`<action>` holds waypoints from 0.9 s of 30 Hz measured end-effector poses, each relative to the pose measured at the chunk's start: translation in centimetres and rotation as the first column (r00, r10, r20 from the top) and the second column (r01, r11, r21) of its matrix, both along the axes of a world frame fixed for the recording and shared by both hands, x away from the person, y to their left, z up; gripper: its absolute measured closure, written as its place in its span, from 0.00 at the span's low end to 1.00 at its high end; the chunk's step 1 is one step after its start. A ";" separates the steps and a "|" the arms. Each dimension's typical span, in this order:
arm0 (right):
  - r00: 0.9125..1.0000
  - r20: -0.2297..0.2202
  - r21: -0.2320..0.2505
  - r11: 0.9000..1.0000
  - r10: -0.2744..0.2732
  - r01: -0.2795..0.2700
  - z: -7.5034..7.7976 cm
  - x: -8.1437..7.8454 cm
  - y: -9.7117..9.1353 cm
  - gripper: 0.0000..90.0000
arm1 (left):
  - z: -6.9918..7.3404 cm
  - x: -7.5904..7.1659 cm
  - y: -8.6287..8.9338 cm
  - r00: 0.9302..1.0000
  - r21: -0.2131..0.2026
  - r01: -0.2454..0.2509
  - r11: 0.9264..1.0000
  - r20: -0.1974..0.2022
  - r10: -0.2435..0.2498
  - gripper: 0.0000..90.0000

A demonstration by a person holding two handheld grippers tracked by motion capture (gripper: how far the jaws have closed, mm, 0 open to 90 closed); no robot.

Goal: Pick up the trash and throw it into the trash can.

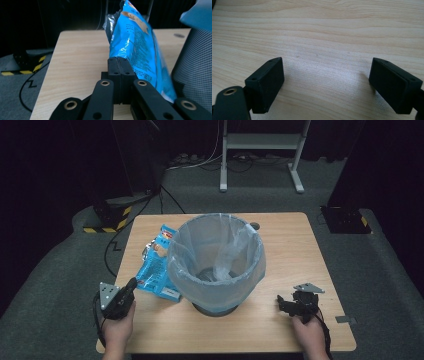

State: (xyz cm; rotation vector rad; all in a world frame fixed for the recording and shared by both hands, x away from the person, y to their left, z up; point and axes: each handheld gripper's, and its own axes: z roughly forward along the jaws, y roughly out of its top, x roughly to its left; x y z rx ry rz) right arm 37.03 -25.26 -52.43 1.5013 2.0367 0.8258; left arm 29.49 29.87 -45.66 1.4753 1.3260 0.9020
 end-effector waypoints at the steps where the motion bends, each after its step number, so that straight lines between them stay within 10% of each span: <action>1: 1.000 0.000 0.000 1.000 0.000 0.000 0.0 0.0 0.0 0.14 | 0.2 -0.3 -0.1 1.000 -0.004 0.002 1.000 0.014 -0.002 1.00; 27: 1.000 0.000 0.000 1.000 0.000 0.000 0.0 0.0 0.0 0.14 | 3.5 -4.0 -0.4 0.973 -0.011 -0.096 0.995 0.211 0.096 1.00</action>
